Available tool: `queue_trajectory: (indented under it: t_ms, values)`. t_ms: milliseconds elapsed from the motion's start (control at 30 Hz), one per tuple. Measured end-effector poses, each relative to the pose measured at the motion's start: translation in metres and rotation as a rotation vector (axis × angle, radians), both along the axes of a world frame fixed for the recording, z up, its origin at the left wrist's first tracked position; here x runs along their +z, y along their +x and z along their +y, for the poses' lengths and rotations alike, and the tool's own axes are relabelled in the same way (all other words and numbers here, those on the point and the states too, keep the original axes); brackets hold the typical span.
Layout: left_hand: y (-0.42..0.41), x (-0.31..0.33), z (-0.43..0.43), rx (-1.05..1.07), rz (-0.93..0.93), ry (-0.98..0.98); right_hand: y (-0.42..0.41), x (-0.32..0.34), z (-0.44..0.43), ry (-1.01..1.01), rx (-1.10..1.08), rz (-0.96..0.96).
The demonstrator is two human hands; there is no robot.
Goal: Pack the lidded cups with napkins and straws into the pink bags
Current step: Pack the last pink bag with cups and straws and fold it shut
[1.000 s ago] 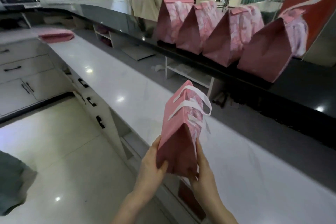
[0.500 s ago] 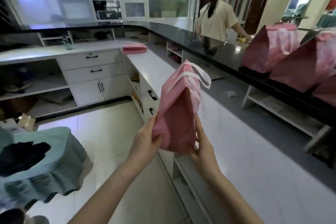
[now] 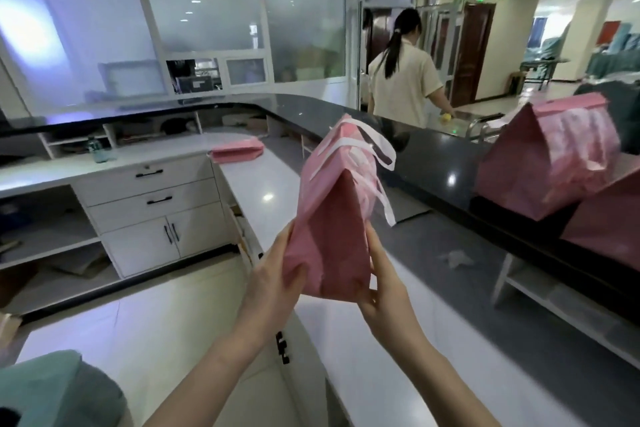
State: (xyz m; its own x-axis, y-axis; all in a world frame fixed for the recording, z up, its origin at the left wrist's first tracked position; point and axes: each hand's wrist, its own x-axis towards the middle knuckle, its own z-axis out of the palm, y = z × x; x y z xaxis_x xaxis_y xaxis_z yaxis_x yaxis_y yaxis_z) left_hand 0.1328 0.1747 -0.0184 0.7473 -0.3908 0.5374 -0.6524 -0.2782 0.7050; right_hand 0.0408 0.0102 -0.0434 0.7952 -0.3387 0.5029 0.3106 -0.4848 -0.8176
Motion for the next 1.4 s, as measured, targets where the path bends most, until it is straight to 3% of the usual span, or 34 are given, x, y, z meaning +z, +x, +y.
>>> queue_trajectory:
  t_ms: [167,567,800,1100,1400]
  values:
    - [0.058,0.011,-0.080,-0.064,-0.035,-0.021,0.039,0.018,-0.063,-0.029,-0.139,-0.020]
    - [0.188,0.024,-0.269,-0.581,0.034,-0.156,0.123,0.051,-0.189,-0.078,-0.618,0.074]
    - [0.258,0.020,-0.341,-0.786,0.091,-0.139,0.179,0.055,-0.223,-0.055,-0.808,0.160]
    - [0.286,0.003,-0.414,-0.973,0.112,-0.039,0.204,0.036,-0.260,0.042,-1.104,0.233]
    - [0.287,0.001,-0.478,-0.978,0.076,-0.014,0.226,0.036,-0.299,0.032,-1.319,0.326]
